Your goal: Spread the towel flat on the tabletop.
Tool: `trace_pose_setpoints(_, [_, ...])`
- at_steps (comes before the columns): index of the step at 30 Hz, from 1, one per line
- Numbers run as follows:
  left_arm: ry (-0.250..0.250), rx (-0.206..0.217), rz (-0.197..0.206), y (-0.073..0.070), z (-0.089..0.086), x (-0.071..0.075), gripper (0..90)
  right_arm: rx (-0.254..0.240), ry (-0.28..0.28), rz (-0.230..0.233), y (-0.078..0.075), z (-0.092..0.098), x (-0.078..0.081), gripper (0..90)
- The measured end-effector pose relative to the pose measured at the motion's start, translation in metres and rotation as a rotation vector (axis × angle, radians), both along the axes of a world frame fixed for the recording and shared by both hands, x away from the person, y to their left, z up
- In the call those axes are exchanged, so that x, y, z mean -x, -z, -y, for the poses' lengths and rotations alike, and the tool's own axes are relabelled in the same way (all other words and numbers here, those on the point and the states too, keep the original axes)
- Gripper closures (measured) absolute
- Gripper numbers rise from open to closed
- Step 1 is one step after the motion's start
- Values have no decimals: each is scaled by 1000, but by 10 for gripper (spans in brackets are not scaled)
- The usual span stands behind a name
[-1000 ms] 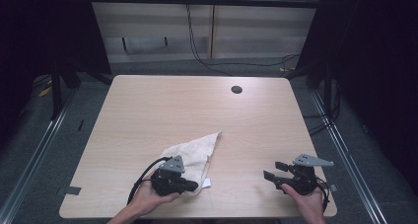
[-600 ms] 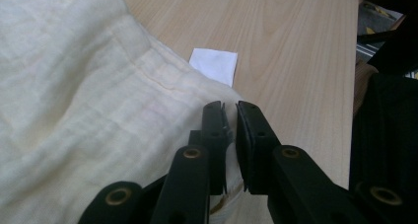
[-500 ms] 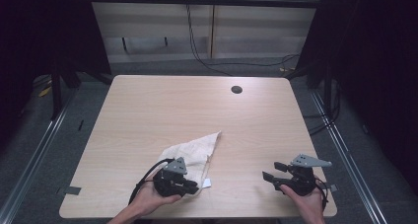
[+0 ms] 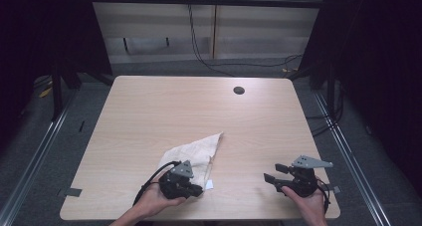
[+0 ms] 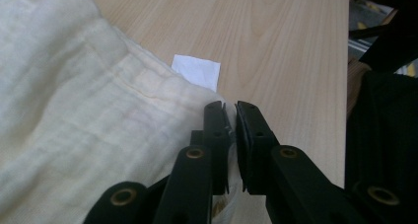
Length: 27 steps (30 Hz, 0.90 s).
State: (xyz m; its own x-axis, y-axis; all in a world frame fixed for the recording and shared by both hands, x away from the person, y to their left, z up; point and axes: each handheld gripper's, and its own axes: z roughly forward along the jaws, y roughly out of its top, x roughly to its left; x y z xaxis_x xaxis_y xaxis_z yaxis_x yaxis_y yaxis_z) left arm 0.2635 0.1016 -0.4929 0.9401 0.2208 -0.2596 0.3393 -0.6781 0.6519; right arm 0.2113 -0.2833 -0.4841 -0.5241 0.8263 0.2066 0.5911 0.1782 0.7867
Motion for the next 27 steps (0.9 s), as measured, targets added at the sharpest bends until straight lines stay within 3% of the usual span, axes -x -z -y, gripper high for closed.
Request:
trace_pose_setpoints(2, [0,-5,-5,-1,-1,-1,849,-1,-1,4,0,0,0,354])
trace_pose_setpoints(3, [-9,42,-39,-1,-2,-1,851,-4,-1,5,-1,0,1,354])
trace_pose_setpoints(5, [-2,61,-41,-5,-5,-2,850,2,-1,11,-1,0,1,354])
trace_pose_setpoints(6, [3,89,-64,-10,-8,-1,849,-1,3,14,-1,0,1,355])
trace_pose_setpoints(10, [-1,130,-55,-18,-12,0,844,-8,8,19,-2,1,1,359])
trace_pose_setpoints(19, [7,109,-43,-18,-14,-2,852,-3,4,8,-1,1,1,357])
trace_pose_setpoints(23, [4,125,-77,-19,-14,-5,825,-1,3,8,-1,1,1,357])
trace_pose_setpoints(26, [-8,122,-82,-15,-14,-7,796,-1,3,7,-1,0,1,357])
trace_pose_setpoints(27, [-5,98,-80,-15,-14,-7,796,0,-1,8,-1,0,0,356])
